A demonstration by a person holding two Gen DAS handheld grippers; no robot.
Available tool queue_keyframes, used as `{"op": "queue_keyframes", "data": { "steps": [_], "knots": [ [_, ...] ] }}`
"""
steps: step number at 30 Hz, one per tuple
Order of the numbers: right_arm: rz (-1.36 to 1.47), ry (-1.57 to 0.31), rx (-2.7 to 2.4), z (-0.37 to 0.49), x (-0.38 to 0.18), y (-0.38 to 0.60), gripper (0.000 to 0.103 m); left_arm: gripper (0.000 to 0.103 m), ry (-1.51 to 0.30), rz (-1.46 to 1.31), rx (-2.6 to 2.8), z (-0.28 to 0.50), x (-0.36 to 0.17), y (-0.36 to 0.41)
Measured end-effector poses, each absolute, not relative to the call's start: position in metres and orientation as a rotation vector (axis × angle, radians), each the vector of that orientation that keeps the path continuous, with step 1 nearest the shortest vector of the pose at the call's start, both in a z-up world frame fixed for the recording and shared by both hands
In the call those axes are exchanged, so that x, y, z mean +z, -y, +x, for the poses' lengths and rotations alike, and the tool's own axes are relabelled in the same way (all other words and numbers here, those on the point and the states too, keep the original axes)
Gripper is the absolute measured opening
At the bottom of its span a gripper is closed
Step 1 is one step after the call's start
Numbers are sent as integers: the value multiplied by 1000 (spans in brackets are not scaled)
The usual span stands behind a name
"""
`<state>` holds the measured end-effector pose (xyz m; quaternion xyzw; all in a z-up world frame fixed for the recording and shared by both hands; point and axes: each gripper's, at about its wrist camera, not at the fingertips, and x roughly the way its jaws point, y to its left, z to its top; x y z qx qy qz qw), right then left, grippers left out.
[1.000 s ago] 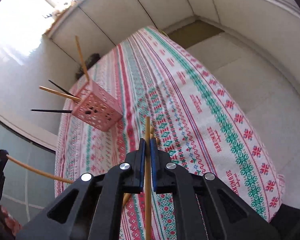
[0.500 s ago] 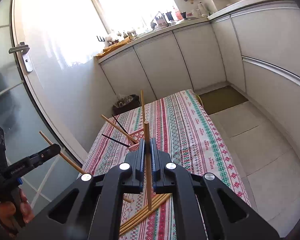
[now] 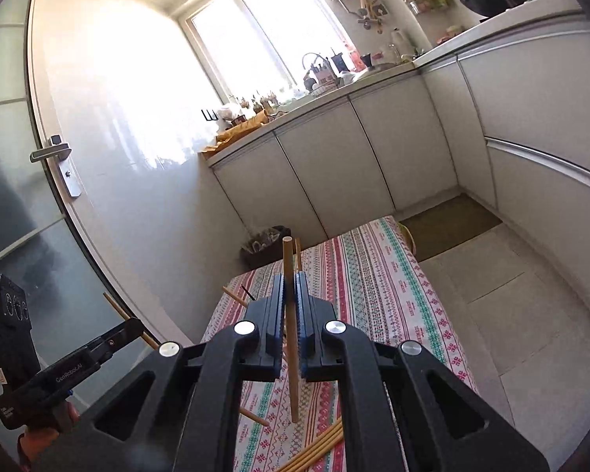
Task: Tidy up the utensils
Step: 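Carry both wooden chopsticks upright over the pink basket and lower them in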
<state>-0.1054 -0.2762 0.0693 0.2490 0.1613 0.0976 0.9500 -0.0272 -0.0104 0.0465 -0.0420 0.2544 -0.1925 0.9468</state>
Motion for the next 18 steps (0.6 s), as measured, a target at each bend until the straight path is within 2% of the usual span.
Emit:
{"op": "queue_keyframes", "data": {
  "steps": [9, 18],
  "knots": [
    [476, -250, 207, -47, 108, 275, 6, 5, -417, -90, -388, 15, 78, 22],
    [386, -231, 200, 12, 111, 255, 6, 5, -385, -112, -359, 65, 78, 25]
  ]
}}
